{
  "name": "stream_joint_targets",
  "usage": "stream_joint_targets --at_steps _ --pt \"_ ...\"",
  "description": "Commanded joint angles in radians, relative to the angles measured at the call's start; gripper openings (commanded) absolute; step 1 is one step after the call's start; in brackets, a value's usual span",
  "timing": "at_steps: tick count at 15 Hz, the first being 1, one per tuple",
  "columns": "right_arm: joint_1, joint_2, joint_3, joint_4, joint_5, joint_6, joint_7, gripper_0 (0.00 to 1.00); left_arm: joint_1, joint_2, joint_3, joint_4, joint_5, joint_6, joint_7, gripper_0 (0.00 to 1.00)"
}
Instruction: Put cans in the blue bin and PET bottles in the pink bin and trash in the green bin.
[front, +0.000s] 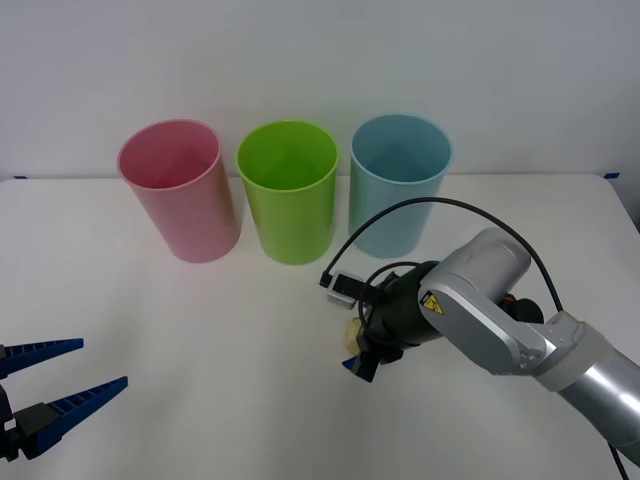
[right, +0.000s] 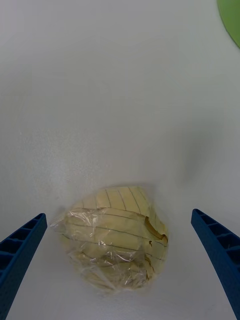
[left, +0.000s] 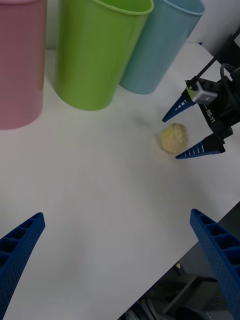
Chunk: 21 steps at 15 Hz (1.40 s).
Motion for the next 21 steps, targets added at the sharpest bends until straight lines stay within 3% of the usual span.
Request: stream_joint_targets --at_steps 1,9,10,11,12,21 --pt "0.001 -0.001 0.009 0.000 0.005 0.003 -0.002 1.00 0.000 0.000 0.000 0.000 0.000 0.000 0.000 1.00" --pt "0.001 0.023 0.009 0.040 0.017 0.023 0.004 1.00 0.000 0.000 0.000 0.000 0.000 0.000 0.000 1.00" --pt "0.001 0.023 0.009 0.041 0.019 0.025 0.009 0.83 0.000 0.000 0.000 0.000 0.000 0.000 0.000 1.00" --pt "0.001 0.025 0.009 0.041 0.022 0.023 0.009 0.24 0.000 0.000 0.000 0.000 0.000 0.000 0.000 1.00" --pt "0.001 0.023 0.009 0.041 0.022 0.023 0.009 0.02 0.000 0.000 0.000 0.000 0.000 0.000 0.000 1.00" --pt "0.001 0.028 0.012 0.041 0.037 0.025 0.009 0.00 0.000 0.000 0.000 0.000 0.000 0.000 0.000 1.00"
